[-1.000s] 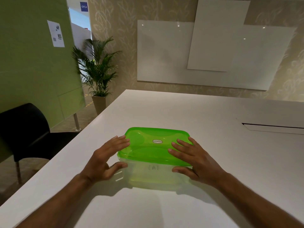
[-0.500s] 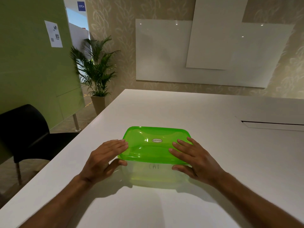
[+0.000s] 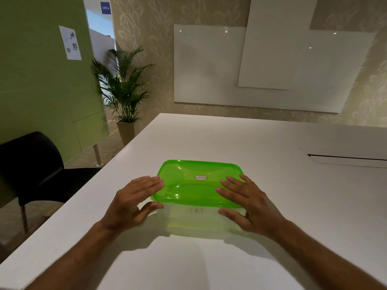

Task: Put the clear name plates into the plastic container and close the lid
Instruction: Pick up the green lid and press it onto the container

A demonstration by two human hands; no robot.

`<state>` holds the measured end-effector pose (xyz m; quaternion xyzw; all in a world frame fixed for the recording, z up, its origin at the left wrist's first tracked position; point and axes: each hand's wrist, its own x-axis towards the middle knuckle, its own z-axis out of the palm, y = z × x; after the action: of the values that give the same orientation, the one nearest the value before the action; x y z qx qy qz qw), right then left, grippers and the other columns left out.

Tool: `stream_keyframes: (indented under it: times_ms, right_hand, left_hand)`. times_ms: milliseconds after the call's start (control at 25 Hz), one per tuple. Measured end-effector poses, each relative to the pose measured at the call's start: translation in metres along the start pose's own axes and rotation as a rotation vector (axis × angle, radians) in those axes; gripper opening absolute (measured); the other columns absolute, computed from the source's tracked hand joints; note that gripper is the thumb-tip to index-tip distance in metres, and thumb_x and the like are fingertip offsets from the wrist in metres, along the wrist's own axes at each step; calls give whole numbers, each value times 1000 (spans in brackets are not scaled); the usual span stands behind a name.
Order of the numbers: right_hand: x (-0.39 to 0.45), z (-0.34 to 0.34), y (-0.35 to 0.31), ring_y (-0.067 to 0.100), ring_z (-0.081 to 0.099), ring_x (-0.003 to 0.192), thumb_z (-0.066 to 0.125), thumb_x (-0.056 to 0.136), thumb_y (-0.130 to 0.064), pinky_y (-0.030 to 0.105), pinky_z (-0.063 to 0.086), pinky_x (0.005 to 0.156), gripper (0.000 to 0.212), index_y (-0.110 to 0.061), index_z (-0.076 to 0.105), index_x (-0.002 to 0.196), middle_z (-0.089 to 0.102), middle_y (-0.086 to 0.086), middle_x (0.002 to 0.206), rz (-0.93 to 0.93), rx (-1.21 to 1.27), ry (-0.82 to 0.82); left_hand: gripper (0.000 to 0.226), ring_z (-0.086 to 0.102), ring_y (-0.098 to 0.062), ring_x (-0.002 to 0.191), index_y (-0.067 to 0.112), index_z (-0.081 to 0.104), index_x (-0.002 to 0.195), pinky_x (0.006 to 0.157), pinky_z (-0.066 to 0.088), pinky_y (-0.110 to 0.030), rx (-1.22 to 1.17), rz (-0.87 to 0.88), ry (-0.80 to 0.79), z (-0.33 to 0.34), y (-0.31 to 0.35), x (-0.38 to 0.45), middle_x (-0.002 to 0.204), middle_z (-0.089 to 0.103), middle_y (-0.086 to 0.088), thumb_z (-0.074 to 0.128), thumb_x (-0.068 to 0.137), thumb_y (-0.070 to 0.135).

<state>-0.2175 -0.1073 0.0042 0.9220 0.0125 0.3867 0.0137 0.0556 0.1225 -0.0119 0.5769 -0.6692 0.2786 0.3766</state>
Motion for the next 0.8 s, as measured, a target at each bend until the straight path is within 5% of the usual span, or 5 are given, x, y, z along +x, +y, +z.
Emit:
stream_keyframes:
  times_ms: [240, 360, 480, 600, 800]
  right_hand:
    - [54, -18, -21, 16, 55, 125, 26, 80, -84, 31, 39, 105, 85, -23, 63, 127, 63, -1, 132, 438, 22, -228]
    - [77, -10, -15, 27, 36, 137, 22, 82, -83, 41, 30, 111, 94, -15, 38, 145, 45, 10, 147, 459, -36, -510]
    - [82, -1, -10, 27, 11, 150, 11, 79, -84, 49, 13, 120, 103, -14, 12, 155, 15, 12, 163, 517, -67, -710]
    - [80, -1, -11, 22, -1, 152, 10, 81, -80, 47, 3, 122, 98, -17, 5, 156, 2, 9, 165, 529, -76, -757]
    - [81, -3, -14, 21, -2, 152, -4, 62, -89, 46, 2, 122, 114, -24, 6, 156, 0, 7, 165, 537, -95, -780]
  left_hand:
    - [46, 70, -14, 92, 19, 77, 97, 84, 55, -36, 43, -238, -141, -10, 19, 51, 98, 76, 4, 60, 83, 60]
    - [66, 56, -16, 123, 24, 61, 130, 104, 40, -28, 71, -401, -424, 9, 31, 80, 132, 64, 3, 46, 82, 65]
    - [71, 22, -15, 149, 20, 29, 154, 119, 19, -29, 99, -473, -682, 27, 38, 101, 161, 30, 1, 39, 95, 59]
    - [74, -2, -13, 153, 17, 9, 158, 124, 2, -36, 132, -516, -849, 36, 44, 108, 167, 4, 1, 28, 100, 59]
    - [74, -7, -10, 153, 21, 2, 158, 125, -2, -38, 192, -536, -927, 37, 44, 107, 167, -5, 3, 20, 99, 62]
